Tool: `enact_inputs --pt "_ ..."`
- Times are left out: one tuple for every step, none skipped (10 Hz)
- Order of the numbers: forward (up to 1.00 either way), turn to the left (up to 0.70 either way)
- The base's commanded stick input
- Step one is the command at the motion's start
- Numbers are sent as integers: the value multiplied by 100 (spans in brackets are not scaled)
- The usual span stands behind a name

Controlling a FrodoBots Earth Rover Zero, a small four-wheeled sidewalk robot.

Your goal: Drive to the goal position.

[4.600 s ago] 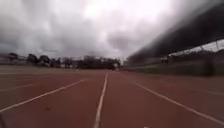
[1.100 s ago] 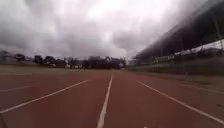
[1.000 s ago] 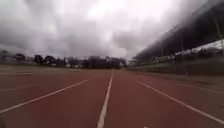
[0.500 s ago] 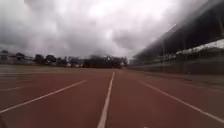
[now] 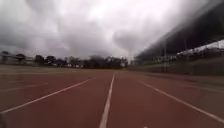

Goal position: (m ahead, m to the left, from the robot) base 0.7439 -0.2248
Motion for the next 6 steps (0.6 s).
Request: enact_inputs --pt "70 -18" --pt "70 -28" --pt "70 -35" --pt "70 -35" --pt "70 -35" --pt "70 -35"
